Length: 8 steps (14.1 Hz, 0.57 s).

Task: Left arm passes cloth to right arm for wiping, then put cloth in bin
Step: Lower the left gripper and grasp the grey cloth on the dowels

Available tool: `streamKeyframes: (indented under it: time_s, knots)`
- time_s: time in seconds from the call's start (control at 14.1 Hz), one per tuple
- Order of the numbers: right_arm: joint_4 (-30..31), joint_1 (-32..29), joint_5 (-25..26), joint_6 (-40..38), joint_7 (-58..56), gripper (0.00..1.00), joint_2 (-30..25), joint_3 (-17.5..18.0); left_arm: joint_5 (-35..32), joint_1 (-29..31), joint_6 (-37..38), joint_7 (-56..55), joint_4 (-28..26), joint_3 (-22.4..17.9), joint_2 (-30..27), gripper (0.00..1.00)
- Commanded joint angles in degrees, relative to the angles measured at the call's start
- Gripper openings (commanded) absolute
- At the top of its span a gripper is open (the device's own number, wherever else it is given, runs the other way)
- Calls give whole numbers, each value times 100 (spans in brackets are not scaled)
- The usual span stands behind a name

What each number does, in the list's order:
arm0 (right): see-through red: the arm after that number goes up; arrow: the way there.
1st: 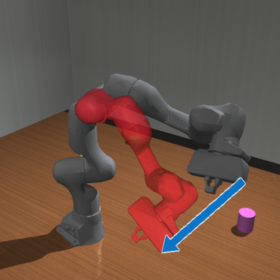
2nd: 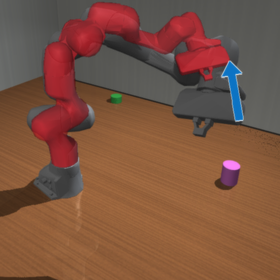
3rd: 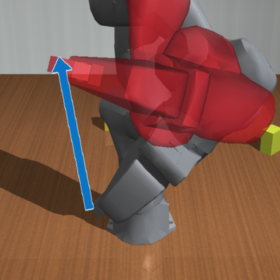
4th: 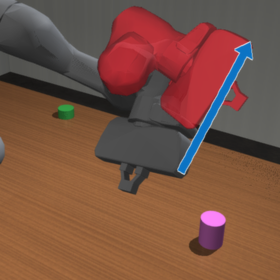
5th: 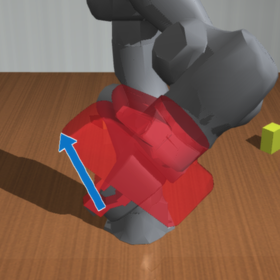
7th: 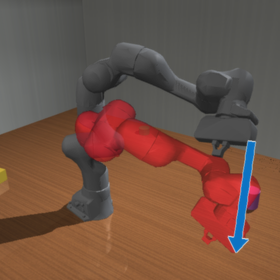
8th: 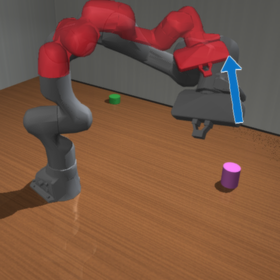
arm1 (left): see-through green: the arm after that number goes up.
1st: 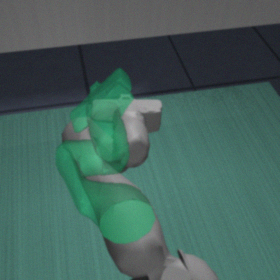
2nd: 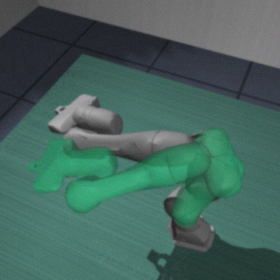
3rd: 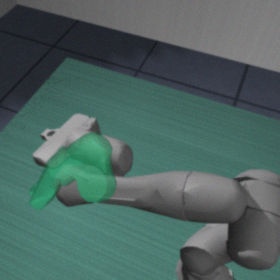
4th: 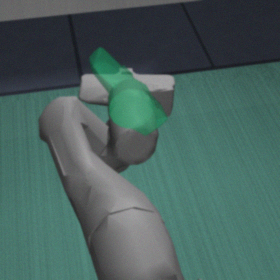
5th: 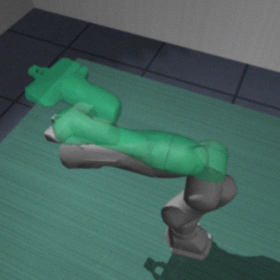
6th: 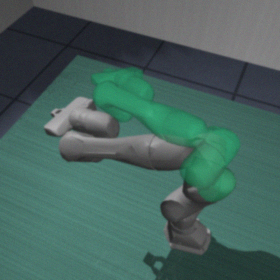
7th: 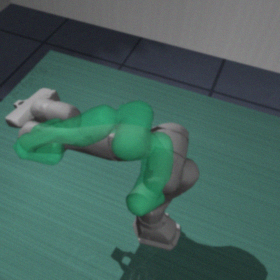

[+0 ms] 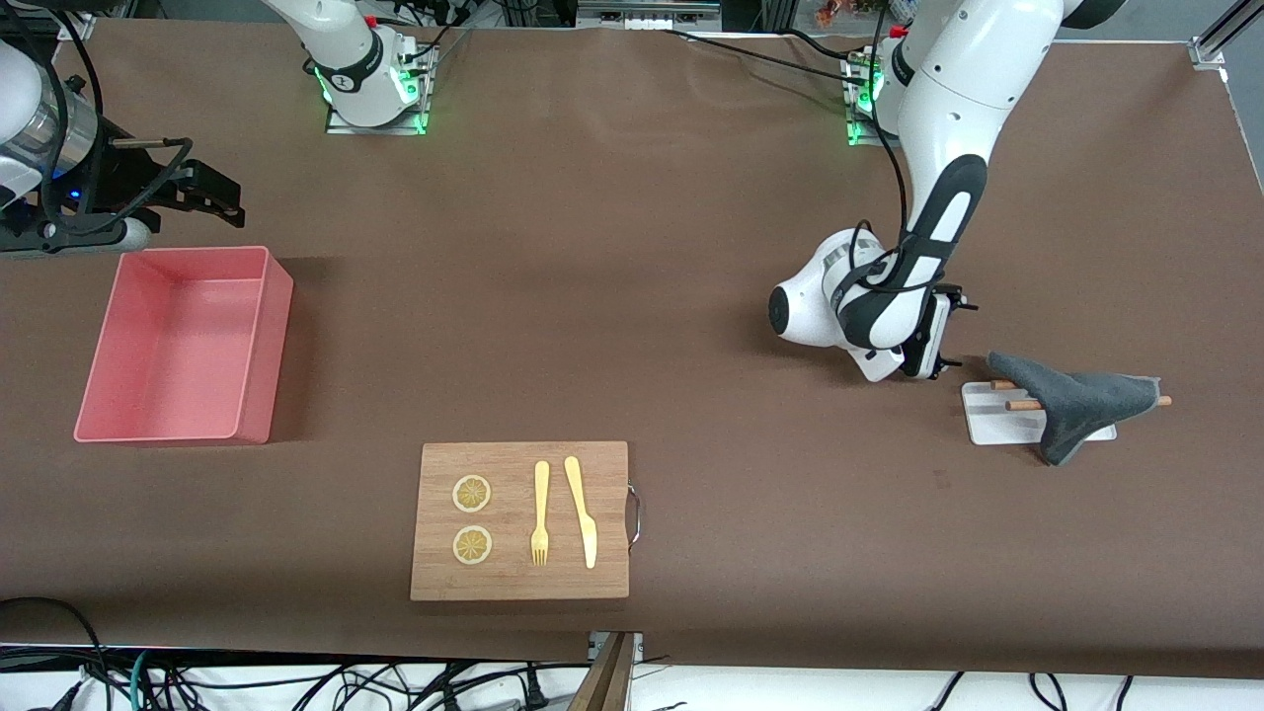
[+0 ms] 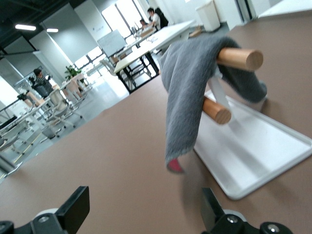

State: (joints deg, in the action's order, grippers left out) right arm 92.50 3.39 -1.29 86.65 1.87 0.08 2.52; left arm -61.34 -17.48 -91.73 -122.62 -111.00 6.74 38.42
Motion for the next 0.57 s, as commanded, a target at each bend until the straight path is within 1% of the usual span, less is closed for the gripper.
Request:
streamKeyframes:
  time_s: [0.0, 0.21, 0.5]
  knots:
    - [119, -5, -73, 27, -73, 100, -122, -6, -370, 218, -2, -411, -211, 21, -10, 100]
    - [110, -5, -73, 62, -73, 100, -122, -6, -580, 228, 15, -798, -230, 12, 174, 100]
    - [93, 4, -65, 97, -73, 100, -113, -6, -1117, 359, 41, -1088, -300, -32, 332, 100]
